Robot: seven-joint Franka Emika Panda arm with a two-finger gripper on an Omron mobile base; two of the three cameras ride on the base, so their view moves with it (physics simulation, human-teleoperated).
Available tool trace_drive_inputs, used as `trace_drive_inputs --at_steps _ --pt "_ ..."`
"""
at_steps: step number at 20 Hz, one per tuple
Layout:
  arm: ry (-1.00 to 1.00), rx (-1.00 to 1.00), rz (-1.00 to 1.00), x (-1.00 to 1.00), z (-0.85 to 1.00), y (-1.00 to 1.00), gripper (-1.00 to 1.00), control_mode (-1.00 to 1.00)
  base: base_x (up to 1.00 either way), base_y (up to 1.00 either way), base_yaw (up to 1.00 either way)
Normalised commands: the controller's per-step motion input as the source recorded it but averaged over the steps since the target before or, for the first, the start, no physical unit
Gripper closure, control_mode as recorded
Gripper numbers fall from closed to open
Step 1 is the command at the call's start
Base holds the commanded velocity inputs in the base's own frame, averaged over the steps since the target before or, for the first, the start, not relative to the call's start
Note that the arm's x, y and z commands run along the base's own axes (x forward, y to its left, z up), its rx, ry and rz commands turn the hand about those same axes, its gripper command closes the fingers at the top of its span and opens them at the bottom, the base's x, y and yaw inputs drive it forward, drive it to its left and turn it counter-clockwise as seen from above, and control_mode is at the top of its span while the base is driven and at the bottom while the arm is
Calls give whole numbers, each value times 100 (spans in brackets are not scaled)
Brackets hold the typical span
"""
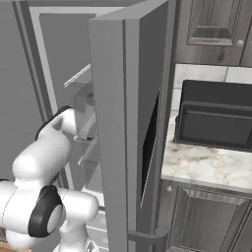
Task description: Open the fridge, remove the pear, carrot, and fish, and place them on any counter.
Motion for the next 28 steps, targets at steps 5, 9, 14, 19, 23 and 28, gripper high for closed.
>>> trace_drive_inputs --at_steps 5,9,14,19,23,28 --pt "-6 0 0 17 -15 0 -100 -100 0 0 0" --pt "-1 0 0 23 -9 0 -100 -100 0 0 0" --pt "0 0 0 25 -7 0 -100 -100 0 0 0" --pt "0 0 0 27 -9 0 -100 -100 0 0 0" --pt "0 0 0 26 -10 0 -100 -100 0 0 0" --pt "0 0 0 21 -10 0 -100 -100 0 0 0"
